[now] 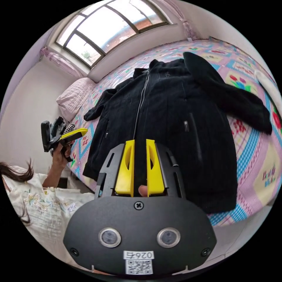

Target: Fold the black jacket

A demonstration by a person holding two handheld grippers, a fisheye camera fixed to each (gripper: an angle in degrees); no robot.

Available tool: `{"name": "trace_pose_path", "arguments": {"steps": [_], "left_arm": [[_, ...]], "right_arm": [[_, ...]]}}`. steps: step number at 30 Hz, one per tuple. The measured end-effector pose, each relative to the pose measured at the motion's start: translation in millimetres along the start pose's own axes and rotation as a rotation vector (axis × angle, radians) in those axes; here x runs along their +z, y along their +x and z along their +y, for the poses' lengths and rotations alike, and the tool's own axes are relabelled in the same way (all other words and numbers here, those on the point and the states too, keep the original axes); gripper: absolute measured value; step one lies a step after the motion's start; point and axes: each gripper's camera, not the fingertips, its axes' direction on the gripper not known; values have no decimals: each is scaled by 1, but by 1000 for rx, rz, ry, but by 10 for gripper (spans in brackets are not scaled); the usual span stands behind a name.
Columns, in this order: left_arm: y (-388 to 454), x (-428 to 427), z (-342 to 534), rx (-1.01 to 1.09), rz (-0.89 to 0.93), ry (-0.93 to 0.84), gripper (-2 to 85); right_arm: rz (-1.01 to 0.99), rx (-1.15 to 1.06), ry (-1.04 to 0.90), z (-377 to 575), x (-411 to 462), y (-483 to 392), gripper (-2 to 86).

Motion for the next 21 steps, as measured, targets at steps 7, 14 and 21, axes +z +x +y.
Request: {"name": "trace_pose_path", "arguments": {"steps": [7, 14, 21], "left_arm": [[-38, 97, -92, -34, 65, -49, 2], [-65, 138, -84, -163, 359, -39, -9], [-148, 113, -140, -228, 181, 144, -10]], "right_arm": [[55, -159, 12, -100, 91, -8, 24], [139, -277, -126, -200, 236, -13, 30], [221, -261, -161, -210, 310, 0, 40]]}}
